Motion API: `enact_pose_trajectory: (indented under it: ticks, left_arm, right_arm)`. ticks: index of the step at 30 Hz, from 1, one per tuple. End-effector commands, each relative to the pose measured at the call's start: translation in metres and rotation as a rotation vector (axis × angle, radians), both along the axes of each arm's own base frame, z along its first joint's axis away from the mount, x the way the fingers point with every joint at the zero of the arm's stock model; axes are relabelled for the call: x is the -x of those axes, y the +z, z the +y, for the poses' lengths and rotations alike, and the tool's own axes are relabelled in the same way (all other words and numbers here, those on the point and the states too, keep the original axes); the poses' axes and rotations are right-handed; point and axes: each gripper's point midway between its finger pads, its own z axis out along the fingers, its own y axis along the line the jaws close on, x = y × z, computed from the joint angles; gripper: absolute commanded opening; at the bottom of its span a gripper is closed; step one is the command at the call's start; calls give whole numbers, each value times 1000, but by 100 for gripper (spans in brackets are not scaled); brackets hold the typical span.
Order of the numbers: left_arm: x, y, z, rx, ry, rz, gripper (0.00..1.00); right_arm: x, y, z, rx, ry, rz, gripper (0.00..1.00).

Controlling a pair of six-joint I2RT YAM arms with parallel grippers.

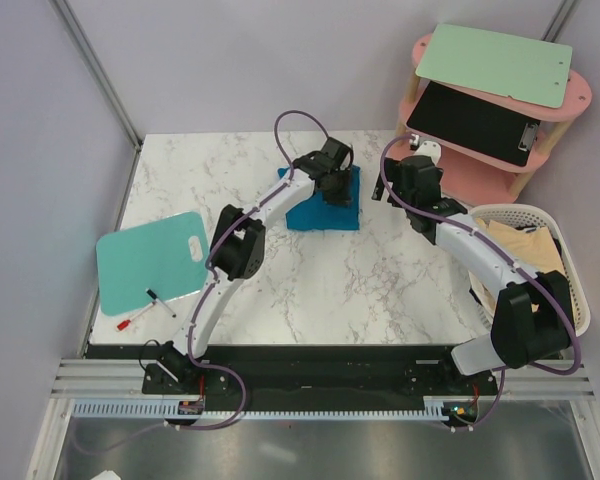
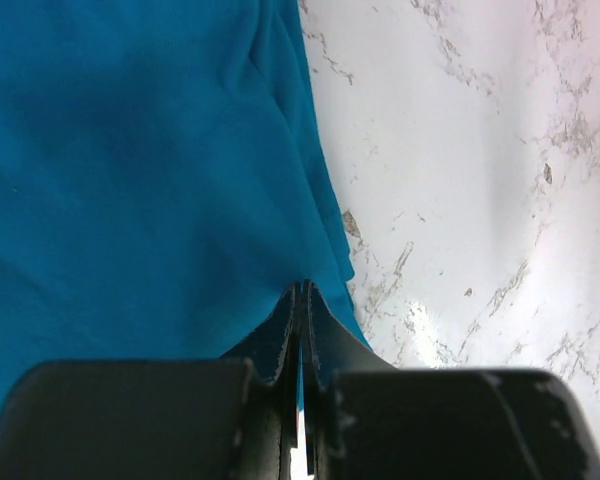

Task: Fold and stack the t-shirts
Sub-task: Put the neatly folded tshirt into the corner of the board with the left arm

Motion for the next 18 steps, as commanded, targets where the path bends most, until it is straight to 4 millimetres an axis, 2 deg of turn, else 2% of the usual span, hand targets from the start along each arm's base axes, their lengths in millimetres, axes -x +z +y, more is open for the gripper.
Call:
enact_pose_trajectory:
  ticks: [1,6,9,14,18]
  left_arm:
    - [-13,8,5,88,34,41,2]
    - [-3,29,-24,146,-52,-16,2]
    - [3,30,-38,148,-67,-38,2]
    - [9,0,-45,145,-60,23,2]
    - [10,-14,-45,143,-35,55,2]
  right_arm:
    - [5,9,-4,7,-6,-25,98]
    - [5,2,-6,12,-14,-12,98]
    - [5,-3,-4,12,-13,0,98]
    - [6,-15,-6,27,-17,28,98]
    - [6,-22,-6,28,-19,42,98]
